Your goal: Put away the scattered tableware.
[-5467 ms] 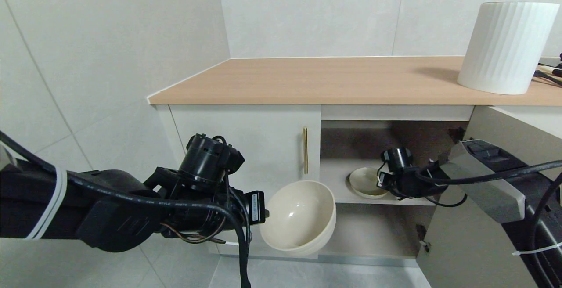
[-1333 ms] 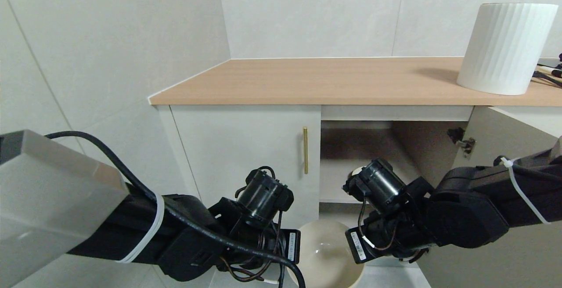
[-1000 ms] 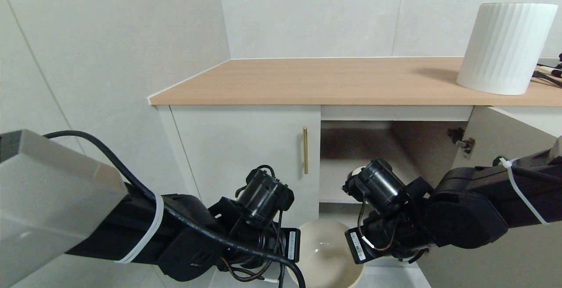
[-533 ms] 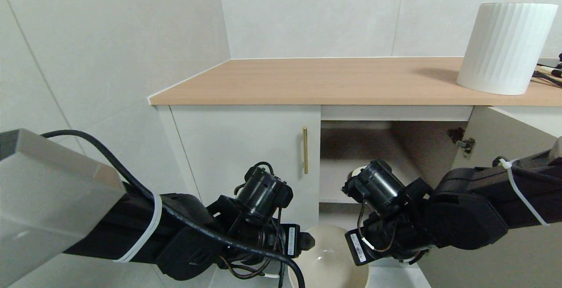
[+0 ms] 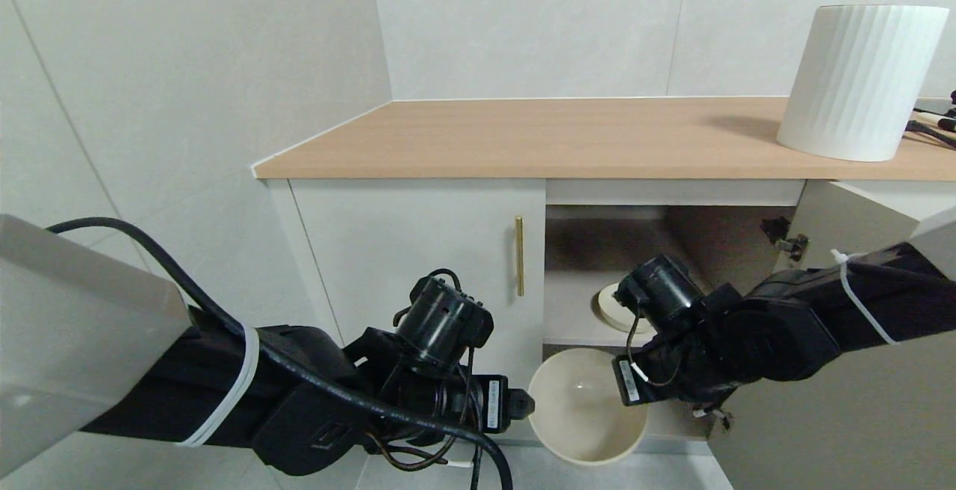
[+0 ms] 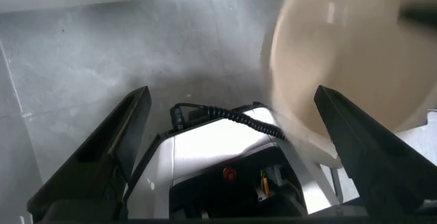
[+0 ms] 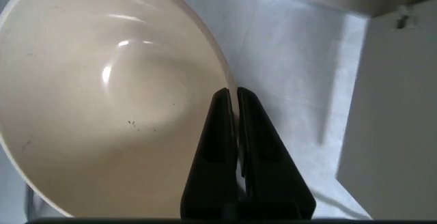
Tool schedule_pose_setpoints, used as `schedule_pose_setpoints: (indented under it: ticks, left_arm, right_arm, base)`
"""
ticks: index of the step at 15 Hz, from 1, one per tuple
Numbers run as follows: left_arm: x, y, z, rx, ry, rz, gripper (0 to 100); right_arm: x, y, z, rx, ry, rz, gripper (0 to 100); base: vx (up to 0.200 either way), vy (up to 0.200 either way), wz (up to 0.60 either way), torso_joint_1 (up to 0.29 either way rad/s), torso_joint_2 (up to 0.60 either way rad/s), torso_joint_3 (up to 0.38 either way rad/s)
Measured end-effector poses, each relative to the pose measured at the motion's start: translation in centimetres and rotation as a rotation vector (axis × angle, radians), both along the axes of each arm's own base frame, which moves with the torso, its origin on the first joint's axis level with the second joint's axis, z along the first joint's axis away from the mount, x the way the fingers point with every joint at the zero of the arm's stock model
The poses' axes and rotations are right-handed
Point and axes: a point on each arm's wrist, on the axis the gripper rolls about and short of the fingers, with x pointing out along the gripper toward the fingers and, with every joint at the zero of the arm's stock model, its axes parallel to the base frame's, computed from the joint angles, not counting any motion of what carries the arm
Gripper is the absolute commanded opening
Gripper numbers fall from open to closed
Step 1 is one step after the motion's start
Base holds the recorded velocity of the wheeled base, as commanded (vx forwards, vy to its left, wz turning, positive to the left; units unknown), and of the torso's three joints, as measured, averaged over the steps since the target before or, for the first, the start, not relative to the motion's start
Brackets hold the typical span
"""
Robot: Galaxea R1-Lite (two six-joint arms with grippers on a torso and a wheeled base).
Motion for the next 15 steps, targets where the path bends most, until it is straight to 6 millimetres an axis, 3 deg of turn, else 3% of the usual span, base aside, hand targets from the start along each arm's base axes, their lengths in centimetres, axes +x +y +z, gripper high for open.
schedule_pose_setpoints:
  ticks: [6,10,15]
  left_arm:
    - [0.0,0.1,0.3,-0.005,-0.006,0.002,100]
    - [0.0,0.2,0.4,-0.009,-0.01,0.003,100]
    - [0.0,0.2,0.4,-0.009,-0.01,0.003,100]
  right_arm:
    - [6.6,-5.4,-2.0,0.154,-0.115,-0.36,0]
    - [10.4,-7.4,-3.1,0.214,-0.174,-0.557,0]
    - [14.0,-8.8,-4.6,0.251,-0.21,-0.656,0]
  base:
    - [0.0,0.0,0.0,0.0,0.0,0.0]
    - [0.0,0.0,0.0,0.0,0.0,0.0]
    - [0.0,0.0,0.0,0.0,0.0,0.0]
